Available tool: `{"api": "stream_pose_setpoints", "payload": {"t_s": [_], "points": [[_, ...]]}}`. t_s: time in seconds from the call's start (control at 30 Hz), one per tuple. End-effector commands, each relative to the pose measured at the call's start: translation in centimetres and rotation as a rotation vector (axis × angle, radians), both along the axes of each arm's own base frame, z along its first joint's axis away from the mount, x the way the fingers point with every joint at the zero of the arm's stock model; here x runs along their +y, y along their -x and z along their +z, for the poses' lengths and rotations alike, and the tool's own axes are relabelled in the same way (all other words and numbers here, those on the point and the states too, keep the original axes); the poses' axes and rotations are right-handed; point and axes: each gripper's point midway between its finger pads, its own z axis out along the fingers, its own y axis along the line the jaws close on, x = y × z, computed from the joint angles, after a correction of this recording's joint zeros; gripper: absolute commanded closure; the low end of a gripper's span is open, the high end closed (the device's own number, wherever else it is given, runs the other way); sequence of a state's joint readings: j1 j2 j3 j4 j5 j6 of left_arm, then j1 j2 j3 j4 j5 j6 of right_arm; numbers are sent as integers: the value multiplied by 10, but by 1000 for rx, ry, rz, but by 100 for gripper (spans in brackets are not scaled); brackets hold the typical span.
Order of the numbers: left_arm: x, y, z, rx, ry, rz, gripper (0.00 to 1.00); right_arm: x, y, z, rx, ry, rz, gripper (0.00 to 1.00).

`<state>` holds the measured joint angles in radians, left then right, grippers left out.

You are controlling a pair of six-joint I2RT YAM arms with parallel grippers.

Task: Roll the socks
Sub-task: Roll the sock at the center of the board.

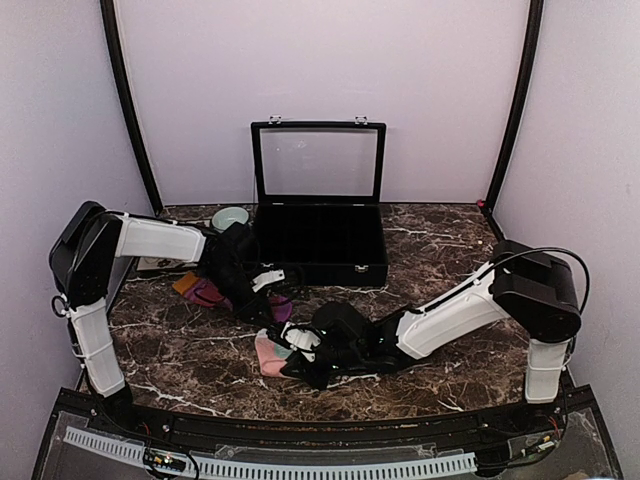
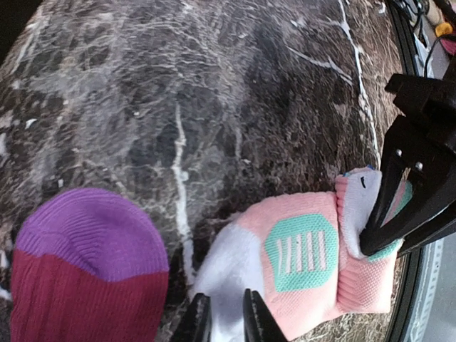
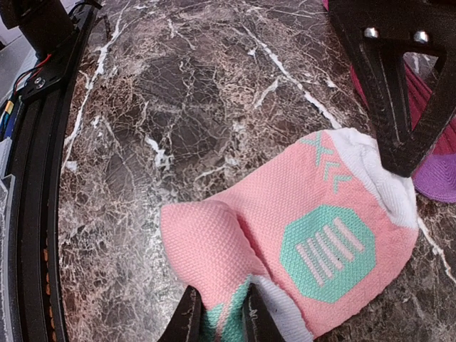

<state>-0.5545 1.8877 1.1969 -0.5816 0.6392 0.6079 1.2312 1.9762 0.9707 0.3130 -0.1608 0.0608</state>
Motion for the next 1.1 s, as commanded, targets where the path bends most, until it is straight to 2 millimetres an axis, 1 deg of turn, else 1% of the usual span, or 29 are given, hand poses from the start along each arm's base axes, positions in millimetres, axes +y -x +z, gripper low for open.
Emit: {"api": "stream_pose_setpoints", "payload": {"t_s": [0.0,0.07,0.17,0.2,0.23,0.37,0.43,0.53,0.6,0.67,0.73,0.9,1.07], "points": [[-1,16,-6,7,-13,-60,84,-124,61,-125,241,582,12,93],[0,18,-14,10,-29,-69,88,-124,60,-126,236,589,16,93],[0,15,-22,5,-45,-60,95,-124,56,-127,217,602,13,93],[0,14,-23,5,-46,-60,99,-125,55,-128,207,609,12,93],[-1,14,-23,3,-44,-61,100,-125,54,-128,203,611,10,93],[-2,21,-19,28,-27,-88,100,-127,55,-130,205,610,7,93],[-1,25,-19,32,-26,-104,96,-127,54,-131,200,613,11,93],[0,22,-24,6,-48,-103,94,-127,54,-133,192,625,21,93],[-2,16,-25,-20,-59,-82,96,-126,52,-134,186,631,18,93],[-8,6,-22,-36,-51,-48,99,-127,51,-136,181,639,12,93],[-12,3,-21,-41,-42,-41,100,-126,51,-137,183,641,13,93],[-12,10,-27,-12,-41,-64,100,-128,52,-137,177,652,25,93],[-14,12,-29,0,-21,-82,100,-126,54,-136,174,661,58,93]]}}
